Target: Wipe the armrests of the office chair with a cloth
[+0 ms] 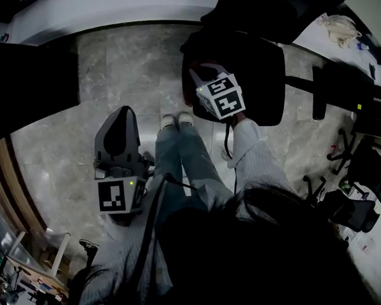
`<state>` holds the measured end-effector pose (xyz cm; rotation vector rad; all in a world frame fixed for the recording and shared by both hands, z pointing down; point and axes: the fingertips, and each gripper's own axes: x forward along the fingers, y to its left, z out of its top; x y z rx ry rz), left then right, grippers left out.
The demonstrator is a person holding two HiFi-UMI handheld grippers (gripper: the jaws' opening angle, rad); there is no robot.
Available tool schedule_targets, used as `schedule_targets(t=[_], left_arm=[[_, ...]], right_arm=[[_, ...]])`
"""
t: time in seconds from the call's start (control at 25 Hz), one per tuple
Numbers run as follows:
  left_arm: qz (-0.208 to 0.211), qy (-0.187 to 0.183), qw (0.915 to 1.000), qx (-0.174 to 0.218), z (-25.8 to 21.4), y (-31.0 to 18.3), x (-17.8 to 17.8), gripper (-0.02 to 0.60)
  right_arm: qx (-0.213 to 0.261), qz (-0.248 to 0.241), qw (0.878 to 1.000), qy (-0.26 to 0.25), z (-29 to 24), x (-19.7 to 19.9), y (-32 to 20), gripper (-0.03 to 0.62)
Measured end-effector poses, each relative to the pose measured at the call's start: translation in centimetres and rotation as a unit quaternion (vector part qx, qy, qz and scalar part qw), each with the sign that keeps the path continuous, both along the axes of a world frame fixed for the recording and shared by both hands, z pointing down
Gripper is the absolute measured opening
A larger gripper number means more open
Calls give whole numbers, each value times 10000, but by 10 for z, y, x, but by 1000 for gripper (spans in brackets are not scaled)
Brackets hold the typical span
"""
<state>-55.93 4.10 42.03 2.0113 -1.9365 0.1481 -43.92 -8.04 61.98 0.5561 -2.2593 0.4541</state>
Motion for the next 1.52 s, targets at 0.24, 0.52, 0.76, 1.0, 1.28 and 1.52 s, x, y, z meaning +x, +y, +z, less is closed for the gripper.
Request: schedule_targets(t=[0.24, 0.52, 0.76, 1.0, 1.28, 1.52], left_arm=[[-52, -90, 9999, 135, -2, -8, -10, 3], [-10, 31, 10000, -21, 10, -11, -14, 4], [-63, 252, 9994, 222, -7, -33, -8, 3], [218, 202, 9991, 290, -13, -47, 9, 3], [377, 66, 9990, 223, -22, -47, 24, 3], [306, -101, 9993, 190, -18, -35, 4, 4]], right_arm=[[-160, 530, 9984, 114, 21, -20, -105, 34], [-321, 866, 9957, 96, 18, -26, -117, 31], [-761, 387, 9963, -138, 1, -11, -24, 31], [-727, -205, 9969, -238, -15, 8, 78, 31], [-405, -417, 9981, 189, -2, 8, 22, 31], [-119, 36, 9980, 623, 20, -22, -88, 32]])
